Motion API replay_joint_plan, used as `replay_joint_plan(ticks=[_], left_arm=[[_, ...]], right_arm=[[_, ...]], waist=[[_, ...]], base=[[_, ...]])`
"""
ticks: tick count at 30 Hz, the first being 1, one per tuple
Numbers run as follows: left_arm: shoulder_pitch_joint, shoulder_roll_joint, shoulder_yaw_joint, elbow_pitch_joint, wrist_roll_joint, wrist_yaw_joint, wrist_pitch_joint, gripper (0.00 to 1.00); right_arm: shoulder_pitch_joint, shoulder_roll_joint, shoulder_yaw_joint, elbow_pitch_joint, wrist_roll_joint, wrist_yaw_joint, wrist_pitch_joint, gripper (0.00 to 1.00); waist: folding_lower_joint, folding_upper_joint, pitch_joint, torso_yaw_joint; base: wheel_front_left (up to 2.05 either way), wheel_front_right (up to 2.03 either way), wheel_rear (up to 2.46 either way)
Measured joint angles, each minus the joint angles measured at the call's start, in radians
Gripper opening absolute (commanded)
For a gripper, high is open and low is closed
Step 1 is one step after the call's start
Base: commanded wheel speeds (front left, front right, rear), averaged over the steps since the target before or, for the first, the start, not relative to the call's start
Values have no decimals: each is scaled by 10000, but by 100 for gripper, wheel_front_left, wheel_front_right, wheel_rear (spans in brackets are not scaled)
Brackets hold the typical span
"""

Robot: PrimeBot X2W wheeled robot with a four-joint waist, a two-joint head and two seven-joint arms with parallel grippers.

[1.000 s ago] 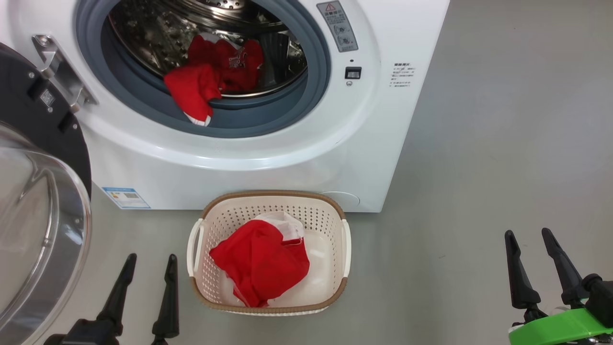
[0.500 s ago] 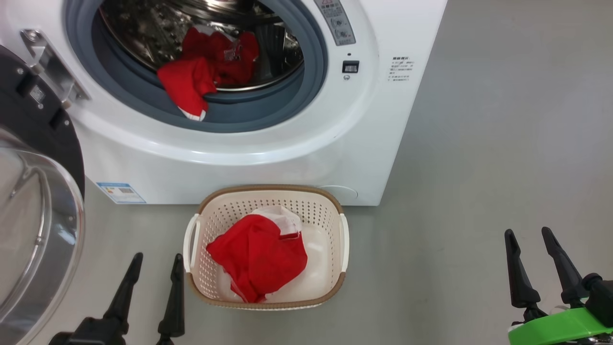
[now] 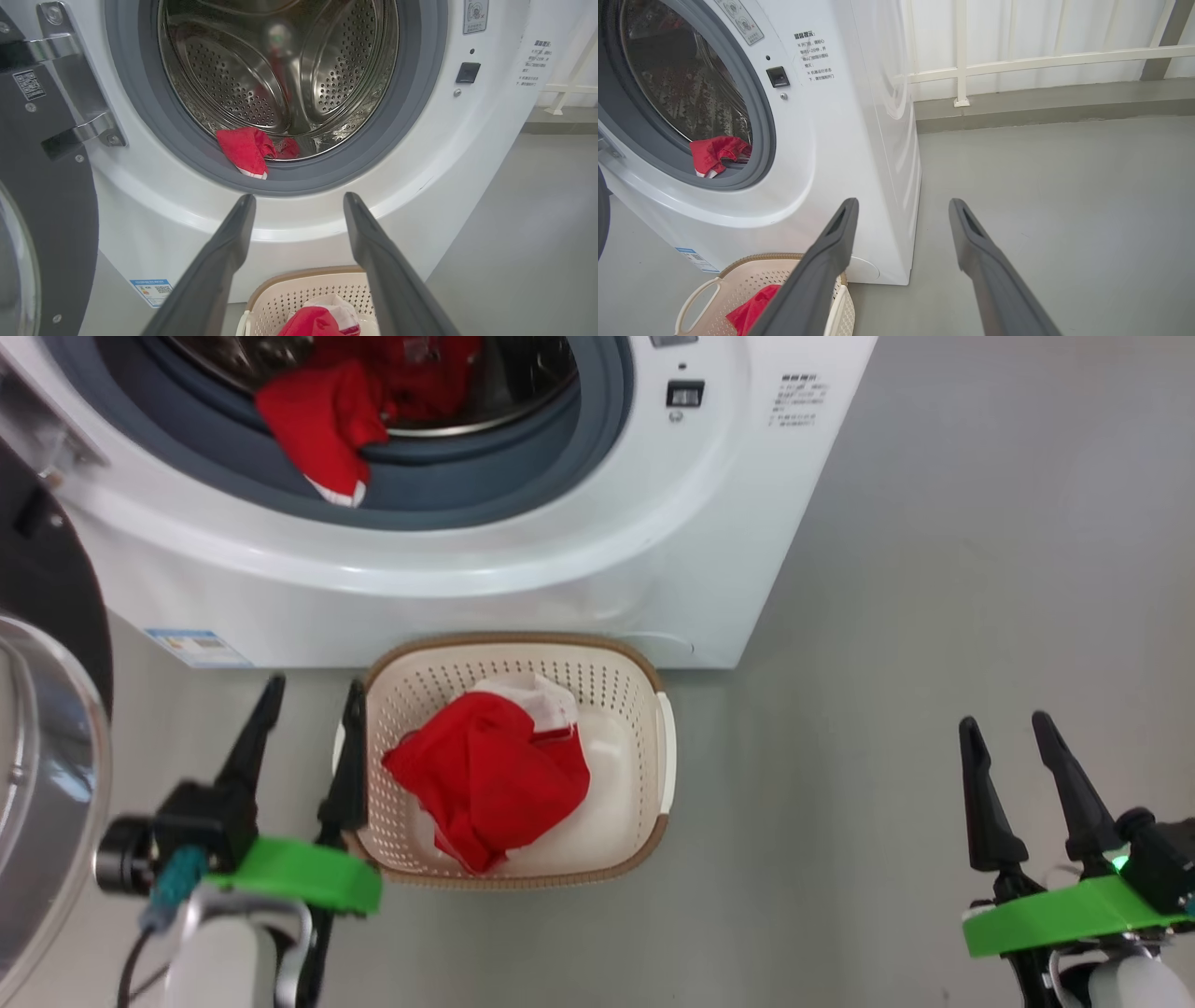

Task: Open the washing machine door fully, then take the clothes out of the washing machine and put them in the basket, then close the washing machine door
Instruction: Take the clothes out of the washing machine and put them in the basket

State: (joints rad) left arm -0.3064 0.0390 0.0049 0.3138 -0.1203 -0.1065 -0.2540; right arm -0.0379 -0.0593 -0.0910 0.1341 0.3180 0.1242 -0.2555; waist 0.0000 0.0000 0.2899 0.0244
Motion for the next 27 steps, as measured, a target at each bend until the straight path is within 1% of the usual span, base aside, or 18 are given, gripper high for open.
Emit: replay_joint_plan(ticks=[6, 15, 20, 24, 27], left_arm=[[-1924, 38, -19, 1206, 88, -10, 0, 100], [-4581, 372, 67, 2882, 117, -13, 0, 100], [-5939, 539, -25, 4034, 412, 21, 0, 100], [-6997, 644, -134, 4832, 554, 201, 25, 100], [-7659, 746, -291, 5358, 748, 416, 102, 100]], right_arm=[[-563, 54, 40, 21, 0, 0, 0, 100], [-1394, 88, 157, 107, 17, 0, -2, 100], [-1791, 86, 272, 102, 251, 0, -2, 100], [-1968, 86, 337, 111, 253, 0, -2, 100], [-1988, 84, 362, 125, 311, 2, -2, 100]], waist=[[0, 0, 830, -67], [0, 0, 2132, -247], [0, 0, 2788, -339], [0, 0, 3209, -400], [-1, 0, 3412, -442]], base=[[0, 0, 0], [0, 0, 0], [0, 0, 0], [0, 0, 0], [0, 0, 0]])
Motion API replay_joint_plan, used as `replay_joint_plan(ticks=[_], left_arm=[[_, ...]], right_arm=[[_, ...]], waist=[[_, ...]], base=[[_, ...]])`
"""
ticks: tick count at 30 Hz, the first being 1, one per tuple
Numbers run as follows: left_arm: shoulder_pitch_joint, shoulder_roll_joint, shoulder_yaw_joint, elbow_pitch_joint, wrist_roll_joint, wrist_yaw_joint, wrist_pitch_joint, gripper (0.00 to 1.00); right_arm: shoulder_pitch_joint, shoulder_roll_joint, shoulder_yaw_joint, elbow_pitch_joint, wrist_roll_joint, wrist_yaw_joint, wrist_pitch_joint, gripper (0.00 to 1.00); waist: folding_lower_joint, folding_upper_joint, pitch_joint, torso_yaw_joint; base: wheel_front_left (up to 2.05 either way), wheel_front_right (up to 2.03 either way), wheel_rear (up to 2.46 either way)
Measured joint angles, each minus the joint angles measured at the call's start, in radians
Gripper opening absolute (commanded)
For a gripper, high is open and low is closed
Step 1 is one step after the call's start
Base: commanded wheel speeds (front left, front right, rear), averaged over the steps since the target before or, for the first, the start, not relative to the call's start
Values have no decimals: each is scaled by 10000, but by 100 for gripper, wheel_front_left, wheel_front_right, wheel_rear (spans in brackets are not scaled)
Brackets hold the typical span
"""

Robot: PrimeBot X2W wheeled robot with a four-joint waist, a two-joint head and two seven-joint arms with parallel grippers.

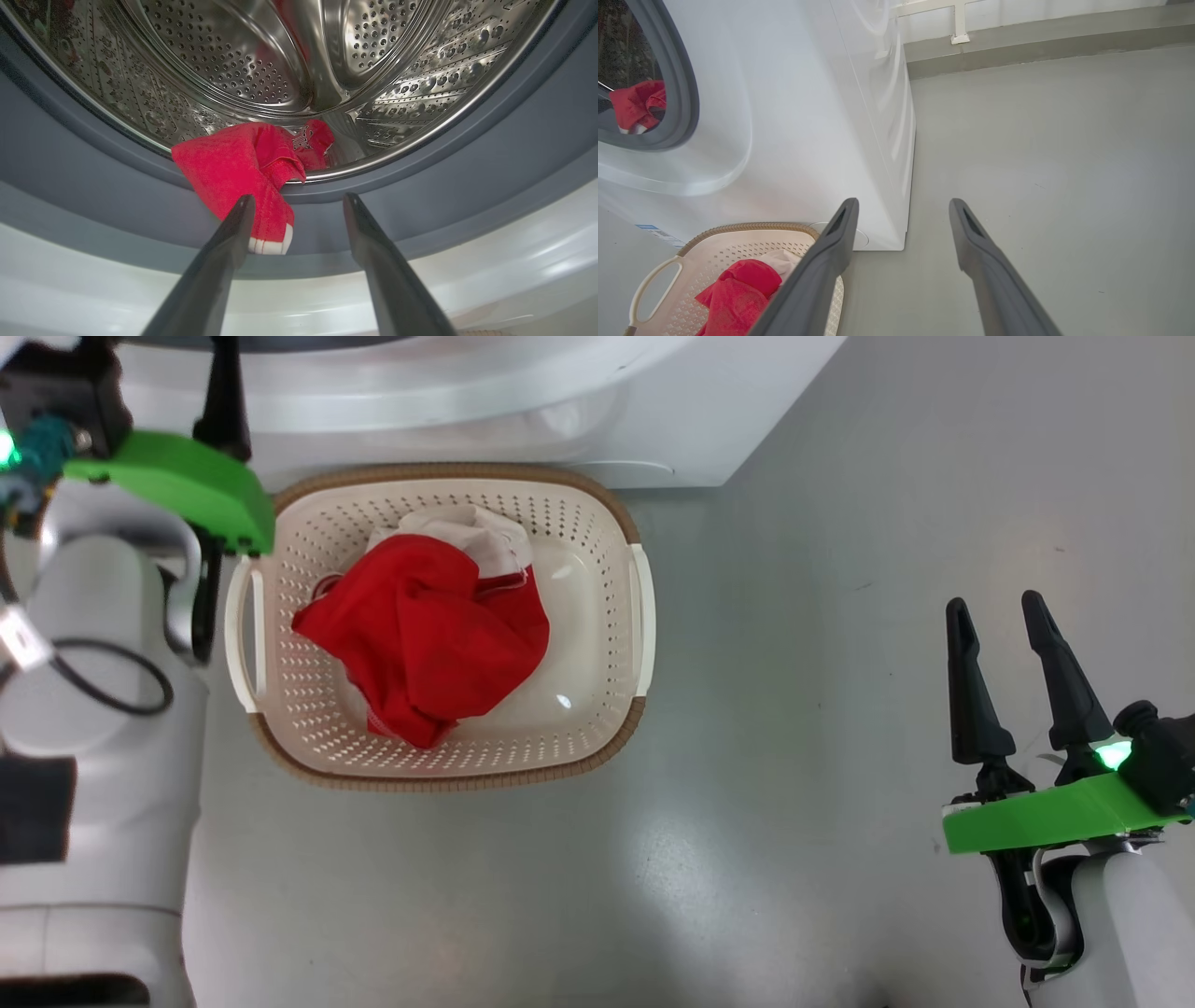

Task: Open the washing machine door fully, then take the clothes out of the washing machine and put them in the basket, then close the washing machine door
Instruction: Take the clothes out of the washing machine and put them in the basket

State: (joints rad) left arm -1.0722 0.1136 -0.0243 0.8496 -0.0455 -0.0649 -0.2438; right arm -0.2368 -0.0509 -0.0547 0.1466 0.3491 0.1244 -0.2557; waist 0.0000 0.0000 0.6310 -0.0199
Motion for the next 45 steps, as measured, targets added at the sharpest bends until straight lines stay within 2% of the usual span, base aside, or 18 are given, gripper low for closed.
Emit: replay_joint_plan(ticks=[9, 23, 25, 29, 37, 40, 45], left_arm=[[-1830, 272, -295, 1511, 410, 665, 387, 100], [-2964, 813, -600, 3241, 652, 1087, 552, 100], [-3066, 848, -640, 3381, 652, 1097, 449, 52], [-3167, 871, -679, 3676, 650, 1097, 288, 0], [-3152, 802, -732, 3361, 483, 1097, -59, 0], [-2791, 662, -585, 2205, 184, 1072, -98, 0], [-1512, 324, -276, 128, -378, 717, -104, 0]], right_arm=[[-400, 0, 303, 23, 71, -2, 0, 100], [-748, -2, 617, -35, 251, -2, 0, 100], [-748, -2, 625, -36, 280, 0, 0, 100], [-748, -4, 627, -40, 280, -2, 0, 100], [-747, -4, 523, -65, 272, -2, 0, 100], [-744, -4, 416, -69, 247, -2, 0, 100], [-730, -4, 359, -48, 169, -2, 0, 100]], waist=[[0, 0, 351, -205], [0, 0, 803, -578], [0, 0, 840, -612], [0, 0, 854, -641], [0, 0, 670, -509], [0, 0, 574, -399], [0, 0, 318, -235]], base=[[0, 0, 0], [0, 0, 0], [0, 0, 0], [0, 0, 0], [0, 0, 0], [0, 0, 0], [0, 0, 0]])
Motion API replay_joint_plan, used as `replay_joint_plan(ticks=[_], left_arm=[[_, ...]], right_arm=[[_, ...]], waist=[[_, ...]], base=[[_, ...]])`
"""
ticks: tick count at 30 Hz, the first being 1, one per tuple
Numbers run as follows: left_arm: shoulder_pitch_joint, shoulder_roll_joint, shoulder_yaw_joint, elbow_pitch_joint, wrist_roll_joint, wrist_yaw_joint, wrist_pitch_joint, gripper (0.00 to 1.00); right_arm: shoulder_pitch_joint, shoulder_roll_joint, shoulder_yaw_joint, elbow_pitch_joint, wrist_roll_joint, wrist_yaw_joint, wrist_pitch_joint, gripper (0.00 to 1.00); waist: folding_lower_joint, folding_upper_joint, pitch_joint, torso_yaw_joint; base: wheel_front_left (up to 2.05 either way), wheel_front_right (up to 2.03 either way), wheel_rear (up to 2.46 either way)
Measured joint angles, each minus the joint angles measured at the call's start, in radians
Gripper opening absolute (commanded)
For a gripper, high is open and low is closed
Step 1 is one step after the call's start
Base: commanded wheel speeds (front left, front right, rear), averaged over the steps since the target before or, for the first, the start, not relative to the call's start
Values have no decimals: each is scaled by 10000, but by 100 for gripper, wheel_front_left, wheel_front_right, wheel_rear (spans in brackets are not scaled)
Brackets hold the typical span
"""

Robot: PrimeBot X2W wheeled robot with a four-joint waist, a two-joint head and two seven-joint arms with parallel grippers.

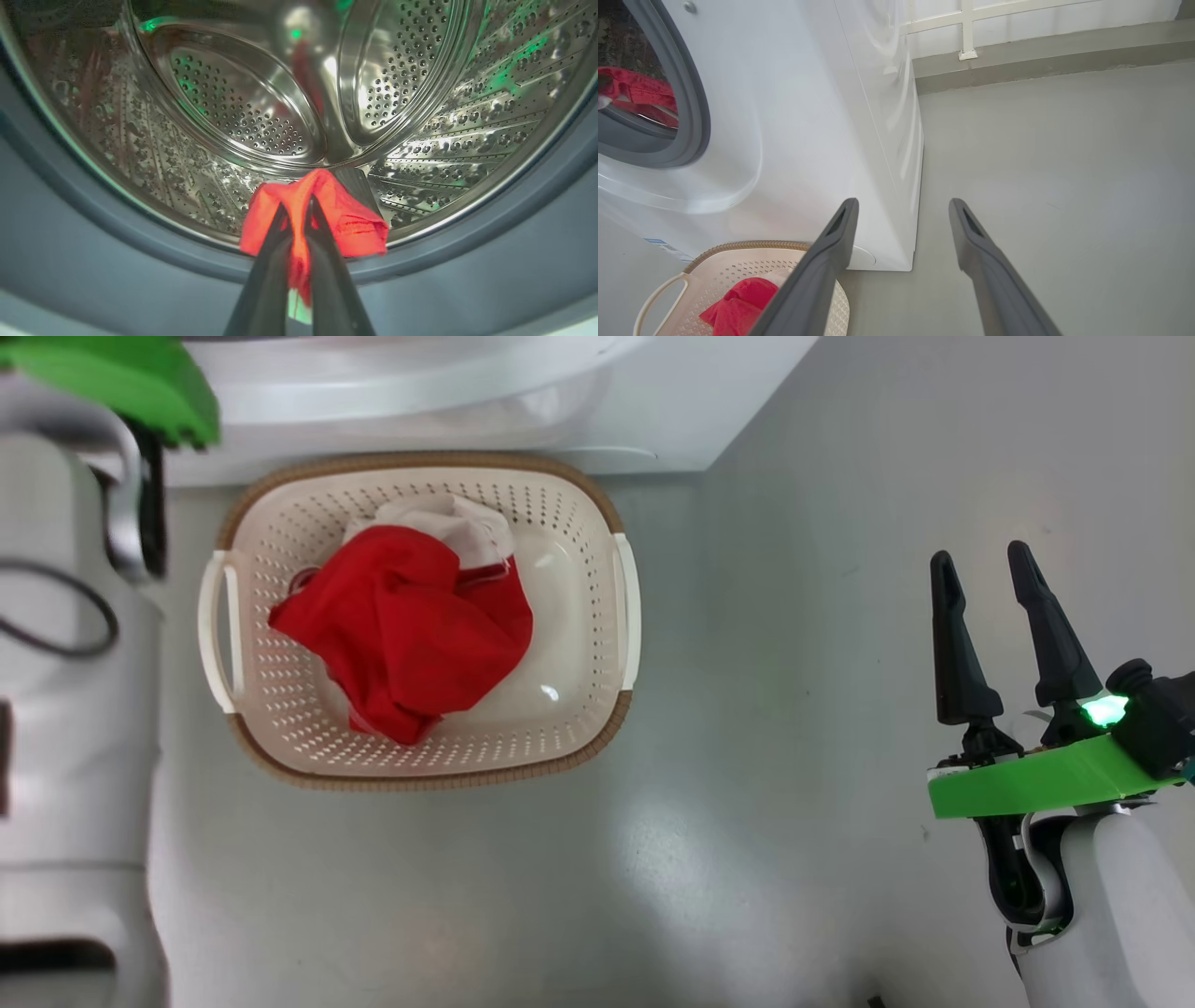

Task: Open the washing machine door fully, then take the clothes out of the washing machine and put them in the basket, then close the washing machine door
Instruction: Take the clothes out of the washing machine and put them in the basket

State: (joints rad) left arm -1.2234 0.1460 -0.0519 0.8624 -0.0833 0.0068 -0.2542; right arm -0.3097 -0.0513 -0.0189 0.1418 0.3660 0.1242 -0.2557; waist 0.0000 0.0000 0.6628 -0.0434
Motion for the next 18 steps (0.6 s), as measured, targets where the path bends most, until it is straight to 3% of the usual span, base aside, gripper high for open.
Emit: replay_joint_plan(ticks=[7, 18], left_arm=[[1827, -324, 242, -2617, -146, -349, 0, 0], [3892, -836, 754, -5950, -134, -531, -4, 0]], right_arm=[[313, 0, -94, 29, -153, 0, 0, 100], [659, 2, -401, 2, -293, 0, 0, 100]], waist=[[0, 0, -547, 186], [0, 0, -1031, 538]], base=[[0, 0, 0], [0, 0, 0]])
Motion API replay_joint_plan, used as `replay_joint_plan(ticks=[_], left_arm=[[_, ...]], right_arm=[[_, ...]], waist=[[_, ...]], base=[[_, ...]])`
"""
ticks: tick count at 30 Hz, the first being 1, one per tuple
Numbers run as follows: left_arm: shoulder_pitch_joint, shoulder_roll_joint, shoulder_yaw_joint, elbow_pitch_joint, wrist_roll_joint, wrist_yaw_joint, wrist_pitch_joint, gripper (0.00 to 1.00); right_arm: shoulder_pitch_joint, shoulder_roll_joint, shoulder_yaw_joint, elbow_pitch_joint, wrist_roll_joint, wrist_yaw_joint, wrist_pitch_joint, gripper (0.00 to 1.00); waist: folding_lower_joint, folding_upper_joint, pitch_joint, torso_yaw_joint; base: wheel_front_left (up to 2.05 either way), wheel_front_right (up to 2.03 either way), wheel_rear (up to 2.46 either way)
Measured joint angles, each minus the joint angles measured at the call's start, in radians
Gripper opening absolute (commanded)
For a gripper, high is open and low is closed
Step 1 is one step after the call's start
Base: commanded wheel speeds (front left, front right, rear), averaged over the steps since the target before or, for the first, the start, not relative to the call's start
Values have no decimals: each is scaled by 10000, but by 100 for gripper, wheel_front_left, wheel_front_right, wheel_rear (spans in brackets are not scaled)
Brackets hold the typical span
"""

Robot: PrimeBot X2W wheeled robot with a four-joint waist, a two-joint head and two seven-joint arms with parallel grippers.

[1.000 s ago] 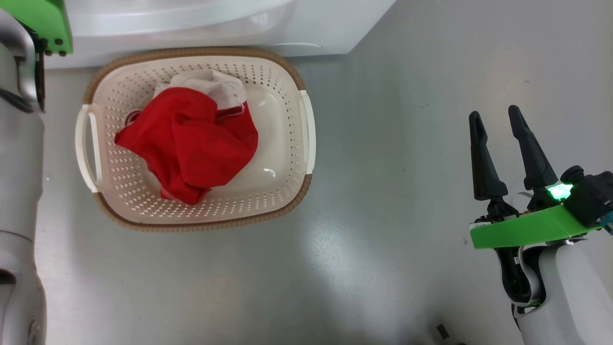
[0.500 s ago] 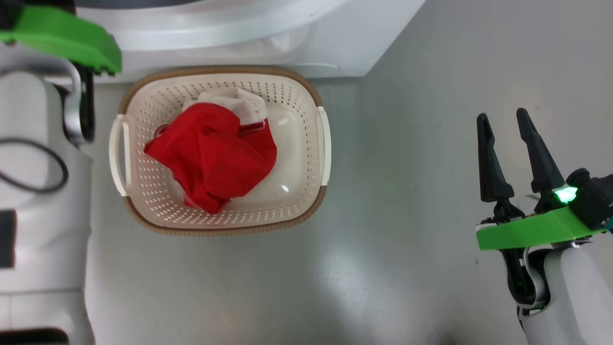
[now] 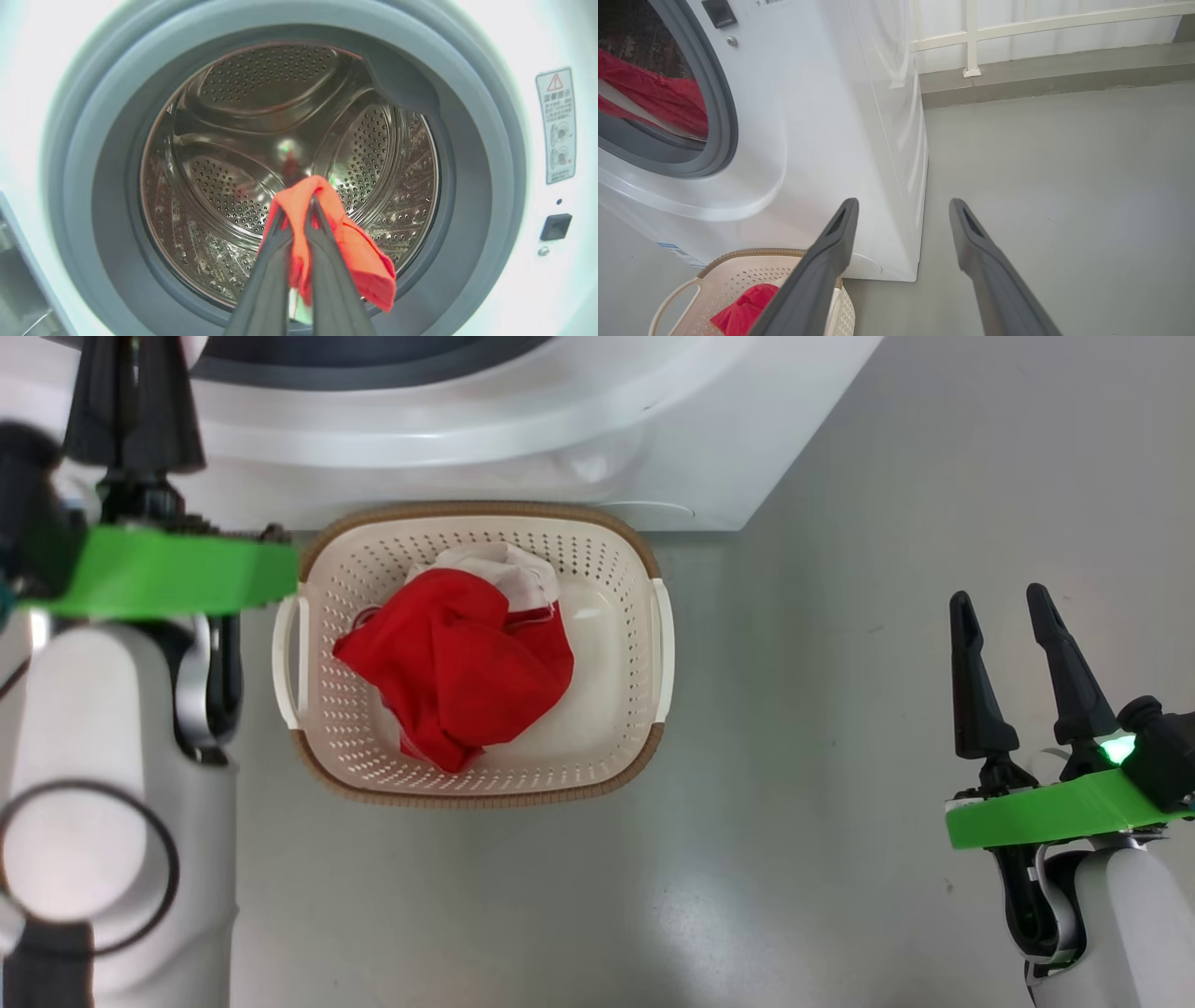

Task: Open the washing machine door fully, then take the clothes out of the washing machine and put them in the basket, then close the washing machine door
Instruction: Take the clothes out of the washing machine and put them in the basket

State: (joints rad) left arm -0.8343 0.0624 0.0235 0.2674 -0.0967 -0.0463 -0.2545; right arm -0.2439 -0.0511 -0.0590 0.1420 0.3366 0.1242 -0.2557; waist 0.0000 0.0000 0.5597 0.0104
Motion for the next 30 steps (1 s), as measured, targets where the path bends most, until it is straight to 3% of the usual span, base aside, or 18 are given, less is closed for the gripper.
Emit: replay_joint_plan(ticks=[15, 25, 30], left_arm=[[2176, -309, 52, -3802, -4, -140, -25, 0], [3059, -313, -502, -5607, -42, 366, -25, 0], [3390, -311, -788, -5381, -378, 562, -31, 0]], right_arm=[[357, 2, -10, -15, -42, 0, 0, 100], [523, 2, -10, -13, -56, 0, 0, 100], [552, 2, 12, -27, -56, 0, 0, 100]], waist=[[0, 0, -405, 131], [0, 0, -461, 176], [0, 0, -366, 190]], base=[[0, 0, 0], [0, 0, 0], [0, 0, 0]])
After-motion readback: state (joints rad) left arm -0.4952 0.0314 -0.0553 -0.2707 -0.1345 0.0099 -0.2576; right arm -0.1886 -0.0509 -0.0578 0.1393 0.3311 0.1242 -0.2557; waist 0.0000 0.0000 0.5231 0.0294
